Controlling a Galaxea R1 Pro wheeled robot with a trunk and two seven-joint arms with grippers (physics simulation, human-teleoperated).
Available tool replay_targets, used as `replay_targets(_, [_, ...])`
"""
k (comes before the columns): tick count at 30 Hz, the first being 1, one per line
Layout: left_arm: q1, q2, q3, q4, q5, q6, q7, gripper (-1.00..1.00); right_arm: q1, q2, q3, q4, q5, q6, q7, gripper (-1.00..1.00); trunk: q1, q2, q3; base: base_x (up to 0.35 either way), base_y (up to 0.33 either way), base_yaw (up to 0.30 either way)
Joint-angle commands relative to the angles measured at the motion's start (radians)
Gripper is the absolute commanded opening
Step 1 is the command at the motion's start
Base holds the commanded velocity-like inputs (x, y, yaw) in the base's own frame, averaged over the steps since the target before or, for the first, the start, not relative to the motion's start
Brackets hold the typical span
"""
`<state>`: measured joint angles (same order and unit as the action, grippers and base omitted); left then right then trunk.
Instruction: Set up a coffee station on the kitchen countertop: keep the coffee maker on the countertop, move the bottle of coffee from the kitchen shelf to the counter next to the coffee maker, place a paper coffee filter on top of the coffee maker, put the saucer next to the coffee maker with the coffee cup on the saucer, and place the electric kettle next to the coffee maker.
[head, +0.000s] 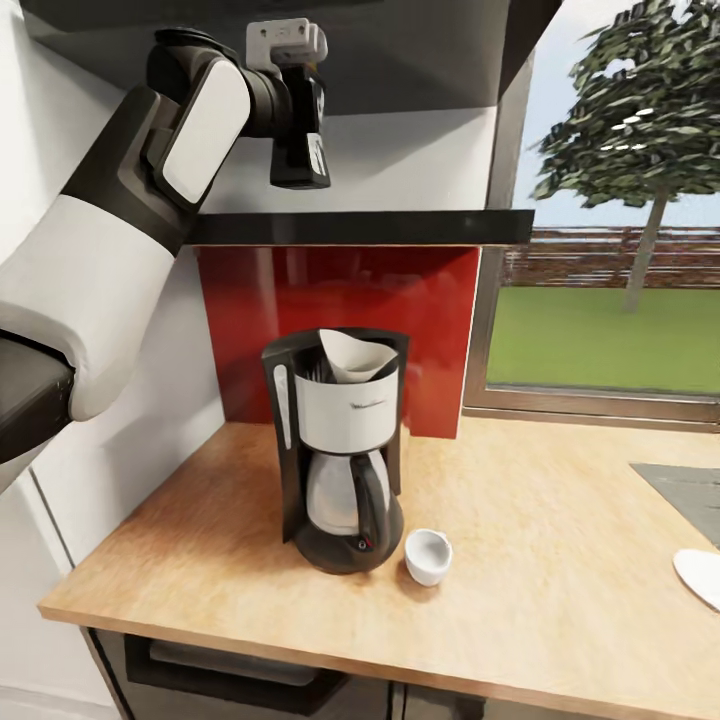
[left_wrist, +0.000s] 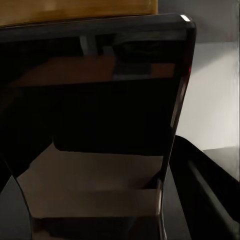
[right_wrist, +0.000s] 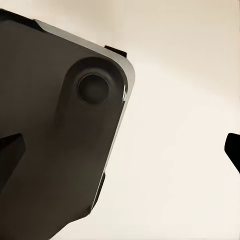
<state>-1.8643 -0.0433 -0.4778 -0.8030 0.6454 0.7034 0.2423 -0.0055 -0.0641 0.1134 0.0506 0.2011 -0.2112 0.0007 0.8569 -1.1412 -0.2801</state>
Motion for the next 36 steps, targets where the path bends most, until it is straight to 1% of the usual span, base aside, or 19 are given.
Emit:
replay_targets(1, [-0.001, 0.0, -0.002, -0.001, 0.008, 0.002, 0.008, -1.0, -0.001, 0.0, 0.008, 0.002, -0.001, -0.005, 0.0, 1.0, -0.001, -0.001, -0.001, -0.336, 0.0, 0.0])
replay_targets(17, [-0.001, 0.0, -0.004, -0.001, 0.008, 0.004, 0.008, -1.0, -0.001, 0.0, 0.006, -0.001, -0.005, -0.005, -0.001, 1.0, -0.001, -0.001, -0.001, -0.334, 0.0, 0.0])
replay_targets(21, [-0.001, 0.0, -0.003, -0.001, 0.008, 0.004, 0.008, -1.0, -0.001, -0.001, 0.004, -0.001, -0.008, -0.005, -0.002, 1.0, -0.001, -0.001, -0.001, -0.083, 0.0, 0.0])
replay_targets(36, [-0.001, 0.0, -0.002, -0.001, 0.008, 0.004, 0.008, -1.0, -0.001, 0.0, 0.003, -0.001, -0.009, -0.005, -0.002, 1.0, -0.001, -0.001, -0.001, -0.248, 0.0, 0.0])
